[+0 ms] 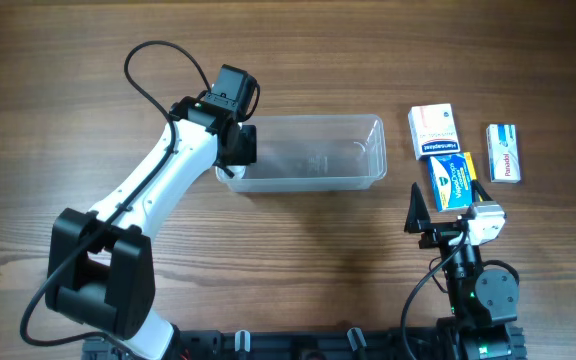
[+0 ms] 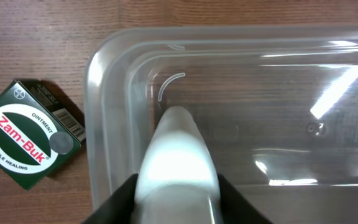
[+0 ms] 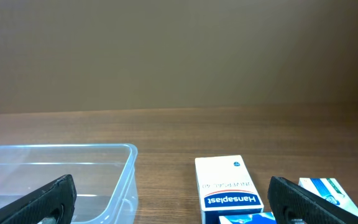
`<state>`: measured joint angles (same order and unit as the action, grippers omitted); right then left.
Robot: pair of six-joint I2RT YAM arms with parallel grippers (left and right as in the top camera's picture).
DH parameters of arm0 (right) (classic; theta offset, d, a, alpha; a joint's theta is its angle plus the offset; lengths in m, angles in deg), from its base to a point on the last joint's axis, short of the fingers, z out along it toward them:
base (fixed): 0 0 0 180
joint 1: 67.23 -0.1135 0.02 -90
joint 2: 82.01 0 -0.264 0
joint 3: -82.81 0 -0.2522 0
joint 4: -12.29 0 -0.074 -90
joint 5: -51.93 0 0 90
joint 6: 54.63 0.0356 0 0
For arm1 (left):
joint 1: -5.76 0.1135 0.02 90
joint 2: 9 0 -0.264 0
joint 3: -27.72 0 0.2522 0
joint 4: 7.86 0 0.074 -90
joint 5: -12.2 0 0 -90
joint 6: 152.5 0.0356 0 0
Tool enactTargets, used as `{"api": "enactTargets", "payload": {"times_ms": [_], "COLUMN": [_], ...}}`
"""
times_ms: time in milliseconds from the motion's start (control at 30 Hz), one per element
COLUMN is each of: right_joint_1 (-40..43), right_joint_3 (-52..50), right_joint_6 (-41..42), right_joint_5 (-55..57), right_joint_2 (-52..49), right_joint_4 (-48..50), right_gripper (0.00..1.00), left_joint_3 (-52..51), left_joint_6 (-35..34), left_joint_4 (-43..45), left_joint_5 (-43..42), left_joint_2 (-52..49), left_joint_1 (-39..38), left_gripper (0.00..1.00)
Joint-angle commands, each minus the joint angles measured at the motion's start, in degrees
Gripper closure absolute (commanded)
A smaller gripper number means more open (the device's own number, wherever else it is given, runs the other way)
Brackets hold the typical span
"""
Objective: Pack container
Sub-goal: 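Lower the white tube into the container's left end and release, then move the left gripper back over the green Zam-Buk box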
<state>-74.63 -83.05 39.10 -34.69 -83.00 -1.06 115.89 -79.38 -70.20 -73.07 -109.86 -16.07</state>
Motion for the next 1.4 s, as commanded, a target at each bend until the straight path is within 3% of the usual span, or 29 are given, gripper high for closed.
{"api": "enactTargets", "payload": {"times_ms": [0,67,667,1100,1367], "right_joint_1": [0.0,0.0,0.0,0.0,0.0], "right_joint_3": [-0.1,-0.1,-0.1,-0.1,-0.1], "right_joint_6": [-0.6,-0.6,-0.6,-0.6,-0.6], "right_joint_5": [-0.9,-0.9,-0.9,-0.9,-0.9], "right_joint_2": [0.2,0.2,0.2,0.2,0.2], "right_joint_4": [0.3,0.3,0.3,0.3,0.3], "right_gripper": [0.0,0.0,0.0,0.0,0.0], "left_joint_3": [-0.2,-0.2,0.0,2.2,2.2], "left_joint_6": [-0.3,-0.3,0.2,0.2,0.1], "left_joint_4": [0.2,0.2,1.1,1.7,0.2], "left_joint_5": [0.9,0.9,1.2,8.2,8.8], "left_joint_2": [1.4,1.4,2.1,12.0,18.0], "left_joint_1": [-0.5,-0.5,-0.5,-0.3,6.8], "left_gripper": [0.55,0.51,0.53,0.52,0.48]}}
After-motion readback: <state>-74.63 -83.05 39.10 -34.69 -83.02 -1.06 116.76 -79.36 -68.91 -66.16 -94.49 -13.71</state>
